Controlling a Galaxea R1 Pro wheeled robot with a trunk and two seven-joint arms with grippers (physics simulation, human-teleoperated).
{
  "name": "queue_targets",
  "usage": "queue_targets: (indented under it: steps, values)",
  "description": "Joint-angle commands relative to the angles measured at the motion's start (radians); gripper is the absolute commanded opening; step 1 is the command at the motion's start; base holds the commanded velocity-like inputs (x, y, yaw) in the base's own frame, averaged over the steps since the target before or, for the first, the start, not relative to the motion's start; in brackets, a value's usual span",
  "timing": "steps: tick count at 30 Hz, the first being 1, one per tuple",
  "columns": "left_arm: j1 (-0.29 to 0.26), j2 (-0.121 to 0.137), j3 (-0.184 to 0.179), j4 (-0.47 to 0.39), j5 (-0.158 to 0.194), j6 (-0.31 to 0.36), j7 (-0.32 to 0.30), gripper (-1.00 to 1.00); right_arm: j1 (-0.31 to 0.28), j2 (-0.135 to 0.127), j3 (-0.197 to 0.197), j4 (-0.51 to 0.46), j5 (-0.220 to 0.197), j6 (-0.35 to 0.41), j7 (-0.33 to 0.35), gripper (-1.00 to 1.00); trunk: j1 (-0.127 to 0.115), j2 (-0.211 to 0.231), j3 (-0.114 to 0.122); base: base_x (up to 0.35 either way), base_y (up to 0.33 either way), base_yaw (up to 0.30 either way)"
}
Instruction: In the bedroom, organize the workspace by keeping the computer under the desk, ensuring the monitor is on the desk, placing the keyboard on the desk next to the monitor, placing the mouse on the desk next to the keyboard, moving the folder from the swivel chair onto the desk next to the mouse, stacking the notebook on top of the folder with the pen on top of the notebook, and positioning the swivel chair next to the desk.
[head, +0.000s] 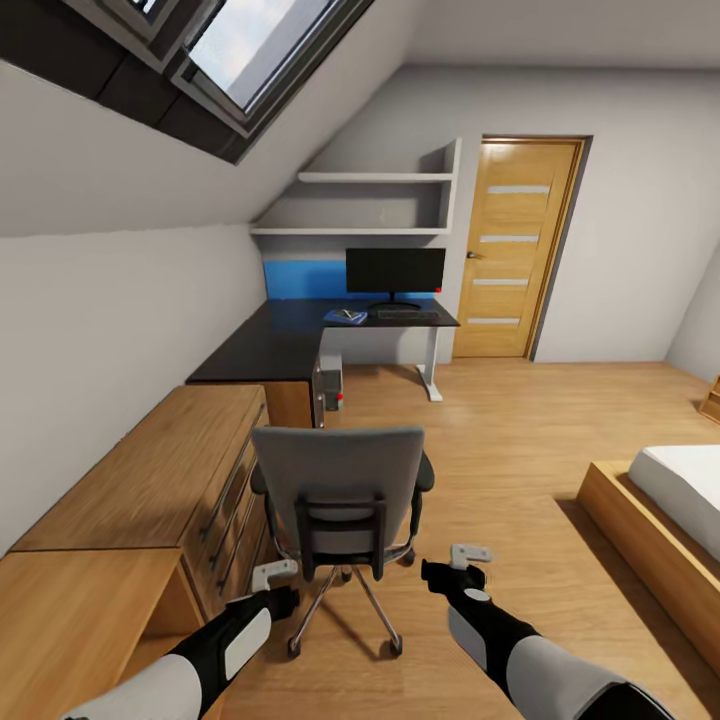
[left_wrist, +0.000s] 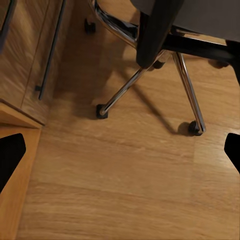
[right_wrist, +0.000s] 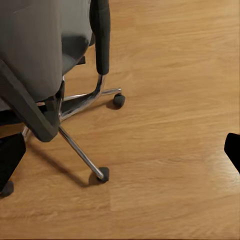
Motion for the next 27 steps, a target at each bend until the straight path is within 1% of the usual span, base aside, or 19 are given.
queue_targets:
  steps: [1, 5, 7, 8, 12, 18, 21, 27]
  values:
    - [-0.001, 0.001, -0.008, -0.002, 0.009, 0.003, 0.008, 1.00, -0.001, 0.002, 0.008, 0.000, -0.010, -0.005, -0.004, 1.00, 0.004, -0.008, -0.004, 0.000, 0.000, 0.000]
    - [-0.001, 0.000, -0.008, 0.002, 0.011, 0.005, 0.005, 1.00, -0.001, 0.006, 0.007, 0.002, -0.011, -0.014, -0.004, 1.00, 0.019, -0.036, -0.017, 0.000, 0.000, 0.000]
    - [-0.001, 0.000, -0.009, 0.003, 0.011, 0.006, 0.005, 1.00, 0.000, 0.007, 0.008, 0.005, -0.011, -0.045, -0.004, 1.00, 0.027, -0.050, -0.023, 0.000, 0.000, 0.000]
    - [-0.001, -0.001, -0.010, 0.004, 0.011, 0.006, 0.006, 1.00, 0.001, 0.008, 0.008, 0.007, -0.011, -0.091, -0.005, 1.00, 0.031, -0.057, -0.026, 0.000, 0.000, 0.000]
    - [-0.001, -0.002, -0.010, 0.004, 0.011, 0.005, 0.007, 1.00, 0.002, 0.009, 0.009, 0.007, -0.011, -0.125, -0.008, 1.00, 0.046, -0.085, -0.039, 0.000, 0.000, 0.000]
    - [-0.001, -0.003, -0.010, 0.004, 0.011, 0.005, 0.009, 1.00, 0.004, 0.011, 0.010, 0.009, -0.011, -0.141, -0.007, 1.00, 0.069, -0.127, -0.058, 0.000, 0.000, 0.003]
    - [-0.001, -0.003, -0.010, 0.004, 0.011, 0.005, 0.009, 1.00, 0.004, 0.013, 0.009, 0.009, -0.011, -0.142, -0.007, 1.00, 0.081, -0.148, -0.067, 0.000, 0.000, 0.166]
    - [-0.001, -0.003, -0.011, 0.004, 0.011, 0.004, 0.009, 1.00, 0.004, 0.012, 0.007, 0.008, -0.011, -0.142, -0.007, 1.00, 0.104, -0.190, -0.086, 0.000, 0.000, 0.035]
